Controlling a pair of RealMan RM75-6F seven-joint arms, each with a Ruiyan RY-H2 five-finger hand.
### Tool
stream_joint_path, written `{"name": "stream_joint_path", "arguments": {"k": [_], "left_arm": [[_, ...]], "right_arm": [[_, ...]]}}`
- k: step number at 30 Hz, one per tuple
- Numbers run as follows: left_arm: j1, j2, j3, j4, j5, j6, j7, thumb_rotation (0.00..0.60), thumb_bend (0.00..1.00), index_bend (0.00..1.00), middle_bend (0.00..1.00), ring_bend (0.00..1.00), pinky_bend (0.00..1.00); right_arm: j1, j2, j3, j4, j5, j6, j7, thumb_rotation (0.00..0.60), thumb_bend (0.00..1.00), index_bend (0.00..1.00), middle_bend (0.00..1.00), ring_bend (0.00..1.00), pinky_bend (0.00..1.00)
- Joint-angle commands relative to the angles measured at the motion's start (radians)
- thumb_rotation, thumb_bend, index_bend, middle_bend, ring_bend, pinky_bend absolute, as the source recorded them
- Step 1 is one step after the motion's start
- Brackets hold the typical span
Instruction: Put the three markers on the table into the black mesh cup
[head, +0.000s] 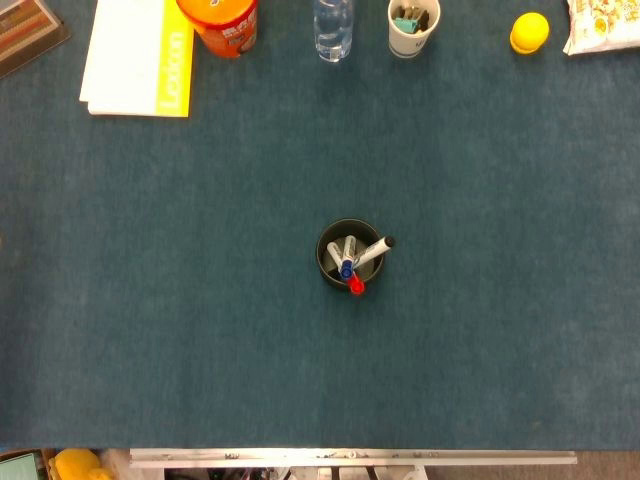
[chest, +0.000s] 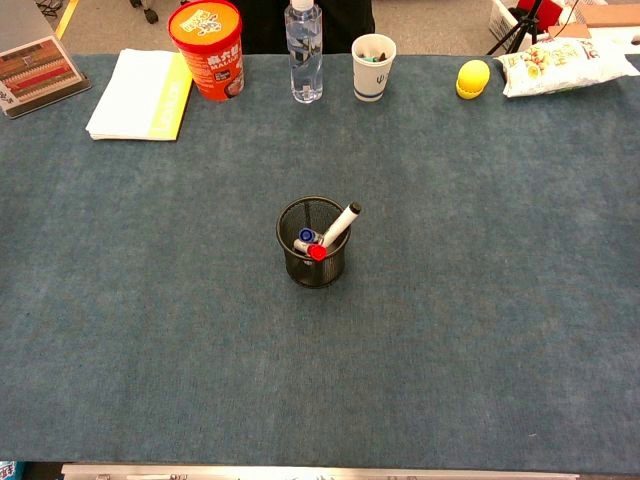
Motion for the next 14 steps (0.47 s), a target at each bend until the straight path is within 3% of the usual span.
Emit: {"name": "stream_joint_path", "arguments": {"k": [1, 14], "left_arm": [[0.004, -0.004, 0.005, -0.002, -0.007, -0.005, -0.003, 0.600, 0.23, 0.26, 0.01, 0.00, 0.08], [0.012, -0.001, 0.008, -0.003, -0.031, -0.025, -0.015, 0.600, 0.23, 0.26, 0.01, 0.00, 0.08]], "right_arm": [[-0.023, 0.009, 0.000, 0.007, 0.024, -0.007, 0.023, 0.600, 0.37, 0.31, 0.17, 0.00, 0.00], [-0.030, 0.018, 0.033, 0.007, 0.049, -0.082, 0.075, 0.600, 0.37, 0.31, 0.17, 0.00, 0.00]]}}
